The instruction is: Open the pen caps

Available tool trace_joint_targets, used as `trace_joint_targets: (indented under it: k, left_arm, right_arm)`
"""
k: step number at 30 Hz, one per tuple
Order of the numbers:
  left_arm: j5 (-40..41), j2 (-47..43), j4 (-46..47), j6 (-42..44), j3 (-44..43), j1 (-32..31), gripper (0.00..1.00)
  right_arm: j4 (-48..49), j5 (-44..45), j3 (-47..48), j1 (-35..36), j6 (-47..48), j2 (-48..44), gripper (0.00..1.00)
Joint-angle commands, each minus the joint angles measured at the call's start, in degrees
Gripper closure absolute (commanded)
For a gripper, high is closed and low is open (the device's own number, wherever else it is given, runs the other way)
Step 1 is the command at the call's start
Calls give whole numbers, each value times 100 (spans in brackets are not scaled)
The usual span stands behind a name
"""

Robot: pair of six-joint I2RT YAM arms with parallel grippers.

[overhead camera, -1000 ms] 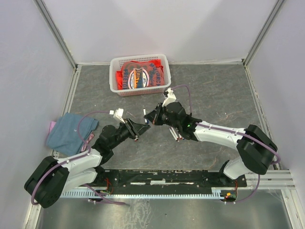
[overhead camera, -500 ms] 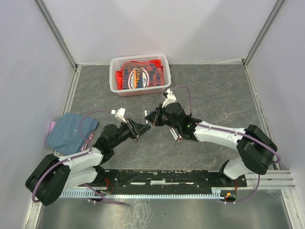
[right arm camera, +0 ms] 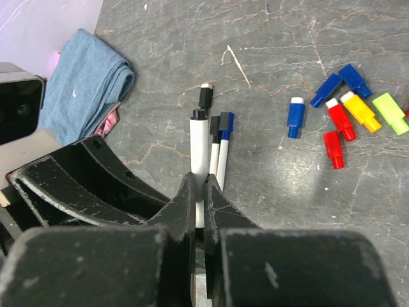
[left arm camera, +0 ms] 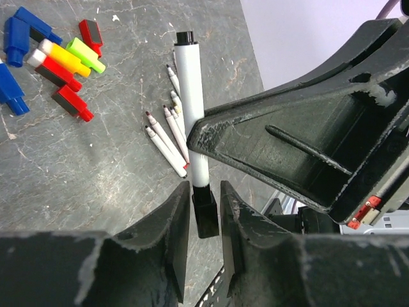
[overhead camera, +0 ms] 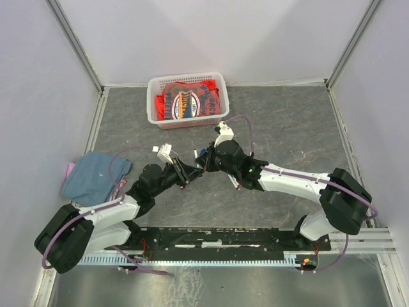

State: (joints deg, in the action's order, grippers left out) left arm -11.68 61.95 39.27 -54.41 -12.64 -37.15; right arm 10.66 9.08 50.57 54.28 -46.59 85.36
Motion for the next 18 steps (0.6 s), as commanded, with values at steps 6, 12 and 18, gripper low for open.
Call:
trace_joint_targets:
  k: [6,12,18]
  left_arm:
    - [114,-1,-118,288,-281,-130,64]
    - [329,-140,-398,356,-333,-179,64]
    - [364,-134,-519,420,-409,-225,73]
  right_arm:
    - [-16,300,339,144,156,-267,99]
    - [-100,363,376,191,211,-279,99]
    - [-223,524,447,266,307,-268,99]
